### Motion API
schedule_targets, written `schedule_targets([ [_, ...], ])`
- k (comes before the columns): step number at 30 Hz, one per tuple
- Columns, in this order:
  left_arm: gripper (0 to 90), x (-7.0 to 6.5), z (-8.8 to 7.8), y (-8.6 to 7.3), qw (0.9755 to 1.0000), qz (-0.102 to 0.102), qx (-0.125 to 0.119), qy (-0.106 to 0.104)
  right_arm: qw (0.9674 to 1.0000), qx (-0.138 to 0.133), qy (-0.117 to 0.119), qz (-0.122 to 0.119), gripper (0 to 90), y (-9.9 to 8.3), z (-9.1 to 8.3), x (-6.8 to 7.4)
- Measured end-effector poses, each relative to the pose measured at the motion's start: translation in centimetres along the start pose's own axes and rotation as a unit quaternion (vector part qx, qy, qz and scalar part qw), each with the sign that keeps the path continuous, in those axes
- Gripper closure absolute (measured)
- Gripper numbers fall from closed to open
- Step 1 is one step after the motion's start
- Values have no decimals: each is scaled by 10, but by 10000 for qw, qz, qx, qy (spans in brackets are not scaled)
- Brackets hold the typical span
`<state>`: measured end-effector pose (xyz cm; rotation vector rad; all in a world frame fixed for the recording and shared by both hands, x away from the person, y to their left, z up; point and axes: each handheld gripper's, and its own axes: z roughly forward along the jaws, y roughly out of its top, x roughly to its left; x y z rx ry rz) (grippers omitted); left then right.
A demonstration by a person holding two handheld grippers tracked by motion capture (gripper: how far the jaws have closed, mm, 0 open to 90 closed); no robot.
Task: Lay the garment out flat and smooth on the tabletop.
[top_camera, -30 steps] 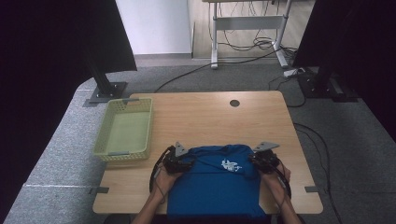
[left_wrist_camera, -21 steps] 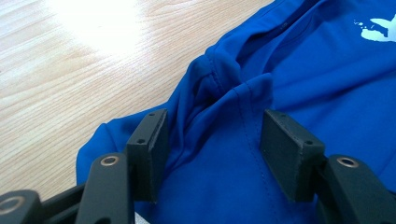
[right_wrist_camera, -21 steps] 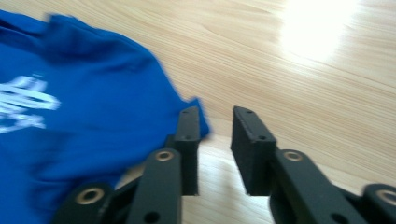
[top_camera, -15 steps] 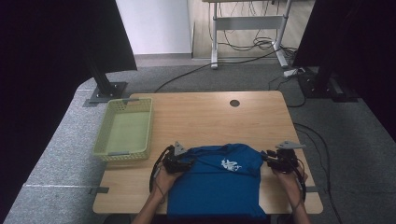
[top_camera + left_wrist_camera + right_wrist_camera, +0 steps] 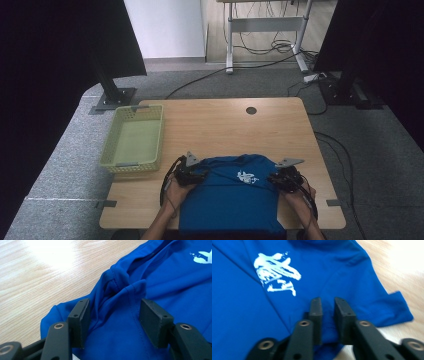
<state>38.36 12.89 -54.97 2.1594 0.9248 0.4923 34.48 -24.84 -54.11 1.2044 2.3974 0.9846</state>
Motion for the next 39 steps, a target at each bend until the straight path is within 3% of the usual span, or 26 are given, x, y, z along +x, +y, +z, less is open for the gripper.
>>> schedule_targets([
  [1, 431, 0, 0, 0, 10000, 0, 0, 0, 9997, -27, -212, 96, 826, -8, -12, -8],
  [3, 432, 1, 0, 0, 10000, -13, 1, -14, 9997, -27, -212, 96, 840, -8, -12, -8],
  [4, 432, 1, 0, 0, 10000, -17, 0, -17, 9987, -48, -440, 256, 843, -17, -23, -19],
  [5, 432, 1, 0, 0, 10000, -17, 0, -17, 9987, -48, -440, 256, 843, -17, -23, -19],
  [7, 433, 1, 0, 0, 10000, -25, -5, -24, 9966, -61, -650, 496, 842, -30, -34, -33],
  [12, 432, 1, 1, 0, 10000, -32, -4, -20, 9954, -275, -663, 632, 829, -34, -44, -36],
  [14, 430, 1, 1, 1, 10000, -63, -2, -11, 9957, -427, -562, 598, 738, -29, -45, -32],
  [17, 430, 0, 1, 1, 10000, -64, 13, 2, 9961, -500, -478, 548, 713, -22, -41, -28],
  [18, 430, -2, -2, 4, 9999, 29, 64, 78, 9961, -500, -478, 548, 681, -22, -41, -28],
  [19, 429, -2, -5, 5, 10000, 46, 48, 67, 9970, -525, -320, 472, 582, -12, -29, -21],
  [22, 423, -3, -12, 7, 10000, -4, -22, 14, 9973, -511, -261, 448, 554, -9, -23, -19],
  [23, 423, -3, -12, 7, 10000, -4, -22, 14, 9978, -474, -228, 403, 554, -4, -12, -16],
  [24, 423, -3, -12, 7, 10000, -4, -22, 14, 9978, -474, -228, 403, 497, -4, -12, -16],
  [25, 420, -5, -25, 7, 9997, -154, -59, -186, 9984, -400, -179, 371, 413, 1, 4, -15],
  [26, 420, -6, -26, 6, 9995, -170, -18, -263, 9985, -373, -186, 341, 394, 1, 8, -15],
  [27, 421, -6, -26, 6, 9995, -170, -18, -263, 9985, -373, -186, 341, 394, 1, 8, -15],
  [29, 428, -13, -19, 1, 9994, -55, 211, -264, 9989, -259, -257, 288, 356, 0, 15, -16],
  [31, 449, -16, -13, -3, 9993, 50, 291, -221, 9988, -305, -276, 269, 354, -1, 15, -17],
  [33, 619, -15, -13, -3, 9992, -47, 263, -304, 9986, -282, -370, 253, 349, -3, 13, -18],
  [34, 619, -15, -13, -3, 9992, -47, 263, -304, 9985, -281, -387, 279, 349, -5, 12, -19],
  [35, 619, -12, -16, -3, 9994, 45, 300, -138, 9985, -281, -387, 279, 348, -5, 12, -19],
  [36, 774, -10, -17, -4, 9995, -3, 286, -129, 9980, -332, -424, 319, 348, -9, 9, -23],
  [38, 813, -8, -18, -5, 9995, -51, 282, -92, 9980, -340, -433, 309, 348, -10, 8, -23],
  [39, 813, -2, -22, -6, 9995, -126, 259, 83, 9980, -342, -438, 310, 348, -11, 7, -24],
])
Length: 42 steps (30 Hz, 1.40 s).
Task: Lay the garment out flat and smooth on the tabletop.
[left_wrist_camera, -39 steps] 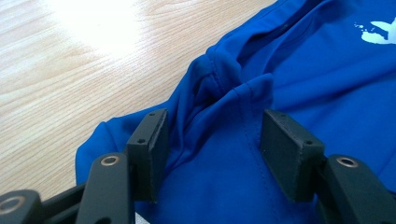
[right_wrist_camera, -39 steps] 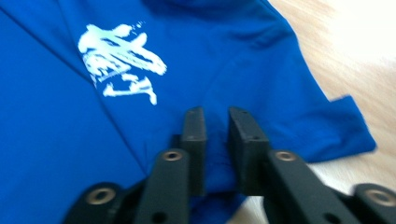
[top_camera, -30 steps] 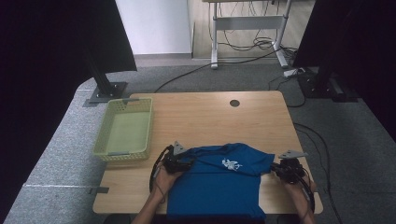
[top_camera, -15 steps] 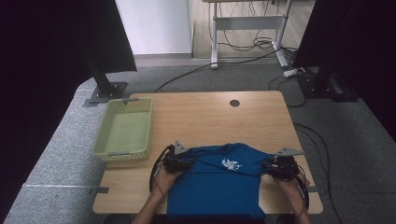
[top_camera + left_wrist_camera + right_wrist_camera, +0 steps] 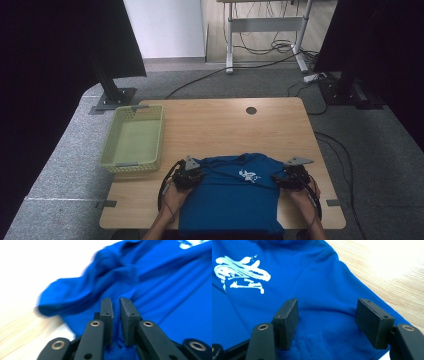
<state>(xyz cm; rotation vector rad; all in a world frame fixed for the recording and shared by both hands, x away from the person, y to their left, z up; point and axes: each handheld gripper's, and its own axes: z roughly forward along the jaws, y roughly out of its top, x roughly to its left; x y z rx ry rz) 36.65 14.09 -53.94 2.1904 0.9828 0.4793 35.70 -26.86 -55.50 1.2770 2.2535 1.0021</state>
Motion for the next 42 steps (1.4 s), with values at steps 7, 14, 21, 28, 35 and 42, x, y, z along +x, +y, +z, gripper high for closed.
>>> schedule_targets([
  [7, 829, 14, -19, 0, 9891, 354, 296, 1401, 10000, 32, -49, 56, 349, -3, -4, -5],
  [14, 701, 24, -27, -1, 9825, 288, 552, 1758, 9997, 49, -159, 172, 349, -9, -11, -16],
  [21, 608, 21, -38, 9, 9947, 2, -18, 1032, 9992, 111, -273, 253, 336, -10, -15, -21],
  [28, 546, 14, -5, 8, 9992, -98, 221, 311, 9997, -84, -127, 178, 260, 0, -13, -11],
  [35, 491, 18, -3, -2, 9987, -286, 360, 217, 9996, 2, 197, -214, 208, 14, 17, 14],
  [42, 479, 15, -10, 0, 9989, -258, 338, 212, 9992, 88, 275, -280, 202, 13, 16, 18],
])
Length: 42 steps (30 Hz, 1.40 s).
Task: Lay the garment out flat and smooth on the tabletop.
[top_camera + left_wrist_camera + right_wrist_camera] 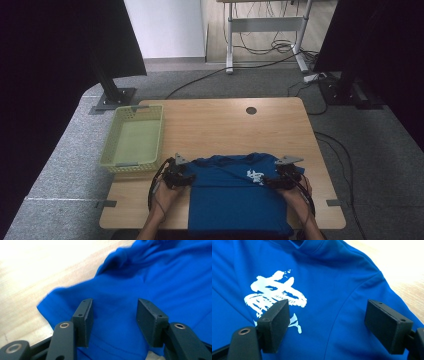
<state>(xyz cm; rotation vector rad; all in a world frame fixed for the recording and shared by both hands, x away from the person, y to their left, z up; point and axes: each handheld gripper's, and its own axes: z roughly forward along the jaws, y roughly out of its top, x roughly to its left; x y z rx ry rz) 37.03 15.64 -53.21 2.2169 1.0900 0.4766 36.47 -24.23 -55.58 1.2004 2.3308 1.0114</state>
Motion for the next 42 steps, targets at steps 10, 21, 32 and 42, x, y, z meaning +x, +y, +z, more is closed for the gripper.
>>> schedule_targets([
  [10, 405, -10, 17, 6, 9997, 182, -23, -167, 9995, -142, 174, -223, 223, 25, 11, 13],
  [21, 373, -8, 15, 3, 9997, 100, -10, -244, 9976, -13, 553, -422, 220, 56, 56, 26],
  [32, 384, -10, 16, 11, 9995, 293, -15, -96, 9998, -112, 135, -120, 209, 61, 61, 7],
  [42, 373, -10, 27, 20, 9995, 290, -67, -133, 9991, -135, 258, -307, 195, 46, 25, 12],
])
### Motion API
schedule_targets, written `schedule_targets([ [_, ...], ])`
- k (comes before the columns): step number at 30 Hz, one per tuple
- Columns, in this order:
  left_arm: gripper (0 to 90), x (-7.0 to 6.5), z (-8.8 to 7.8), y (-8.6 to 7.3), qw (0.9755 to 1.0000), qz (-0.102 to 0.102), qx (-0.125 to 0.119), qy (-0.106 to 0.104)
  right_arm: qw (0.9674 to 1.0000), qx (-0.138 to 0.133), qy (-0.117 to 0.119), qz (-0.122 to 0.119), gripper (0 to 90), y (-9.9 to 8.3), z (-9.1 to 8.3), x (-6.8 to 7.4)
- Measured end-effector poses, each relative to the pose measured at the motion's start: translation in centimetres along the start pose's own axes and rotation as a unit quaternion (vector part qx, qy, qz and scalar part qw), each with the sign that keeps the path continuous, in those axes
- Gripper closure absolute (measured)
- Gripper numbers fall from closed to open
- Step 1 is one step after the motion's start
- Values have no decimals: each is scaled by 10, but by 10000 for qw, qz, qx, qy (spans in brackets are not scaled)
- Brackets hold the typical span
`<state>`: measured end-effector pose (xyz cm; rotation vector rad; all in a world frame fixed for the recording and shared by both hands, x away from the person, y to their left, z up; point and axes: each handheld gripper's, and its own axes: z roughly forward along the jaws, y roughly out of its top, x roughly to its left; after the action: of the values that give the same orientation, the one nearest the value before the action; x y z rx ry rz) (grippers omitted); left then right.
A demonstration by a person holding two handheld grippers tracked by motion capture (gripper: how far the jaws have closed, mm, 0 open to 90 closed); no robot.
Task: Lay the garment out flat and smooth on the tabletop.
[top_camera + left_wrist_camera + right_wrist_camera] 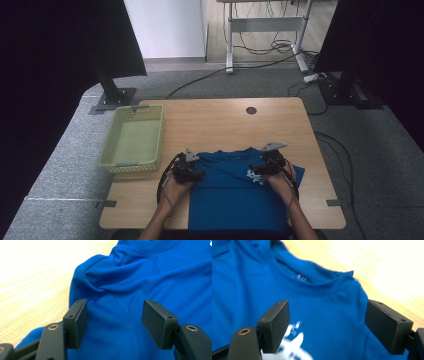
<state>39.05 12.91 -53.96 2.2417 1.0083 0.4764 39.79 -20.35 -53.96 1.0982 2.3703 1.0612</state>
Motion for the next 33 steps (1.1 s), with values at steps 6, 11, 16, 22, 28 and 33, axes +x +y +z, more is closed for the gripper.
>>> schedule_targets([
  [6, 372, 10, 8, 5, 9999, -139, -2, 32, 9989, 454, -57, 31, 195, -12, 3, -2],
  [11, 366, 19, 15, 9, 9994, -309, -103, 98, 9990, 304, -259, 208, 196, -3, 16, -17],
  [16, 364, 18, 5, 4, 9988, -384, -287, 135, 9992, 46, -330, 220, 211, -1, 1, -18],
  [22, 352, 8, 4, 0, 9996, -236, -61, -133, 9989, 295, -288, 201, 209, -16, -26, -13],
  [28, 342, 13, 16, 7, 9993, -208, -252, 189, 9979, 443, -359, 322, 198, -25, -12, -22],
  [33, 341, 13, 10, 7, 9984, -230, -316, 403, 9972, 393, -481, 419, 220, -17, -3, -35],
])
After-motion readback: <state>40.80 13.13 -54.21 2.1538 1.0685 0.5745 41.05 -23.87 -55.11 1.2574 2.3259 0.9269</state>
